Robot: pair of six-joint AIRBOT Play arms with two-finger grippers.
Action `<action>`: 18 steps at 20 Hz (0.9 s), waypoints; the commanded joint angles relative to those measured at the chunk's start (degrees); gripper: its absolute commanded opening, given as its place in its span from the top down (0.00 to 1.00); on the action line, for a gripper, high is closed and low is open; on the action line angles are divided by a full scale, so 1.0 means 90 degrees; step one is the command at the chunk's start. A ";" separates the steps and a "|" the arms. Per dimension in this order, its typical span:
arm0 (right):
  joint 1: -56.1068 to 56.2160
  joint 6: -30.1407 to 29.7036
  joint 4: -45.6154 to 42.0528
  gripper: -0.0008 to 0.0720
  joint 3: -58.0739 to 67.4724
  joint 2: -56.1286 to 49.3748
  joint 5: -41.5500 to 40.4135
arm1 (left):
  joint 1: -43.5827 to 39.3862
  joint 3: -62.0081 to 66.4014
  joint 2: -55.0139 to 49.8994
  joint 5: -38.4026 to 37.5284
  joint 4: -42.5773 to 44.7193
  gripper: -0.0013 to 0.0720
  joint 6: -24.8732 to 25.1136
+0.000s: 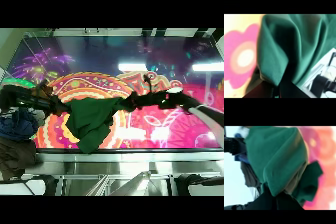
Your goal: Fold the shirts.
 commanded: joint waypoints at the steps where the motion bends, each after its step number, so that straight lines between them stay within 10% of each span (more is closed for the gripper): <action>1: -0.0811 -0.0699 0.0304 0.96 0.0253 0.1792 0.0342 | 0.0284 0.0704 0.1287 0.0556 -0.0981 0.94 0.0211; 6: -0.2523 -0.2463 0.0291 0.96 0.0571 0.6139 -0.0634 | 0.0525 0.3092 0.4478 -0.0019 -0.1156 0.94 0.0226; 10: -0.3417 -0.2582 -0.0420 0.96 0.0573 0.8650 -0.2492 | 0.1168 0.4282 0.6438 -0.1362 0.0296 0.94 0.0197; 18: -0.3900 -0.1800 0.0010 0.96 0.0449 0.7866 -0.0549 | 0.1535 0.4456 0.5323 -0.0085 -0.0529 0.94 0.0163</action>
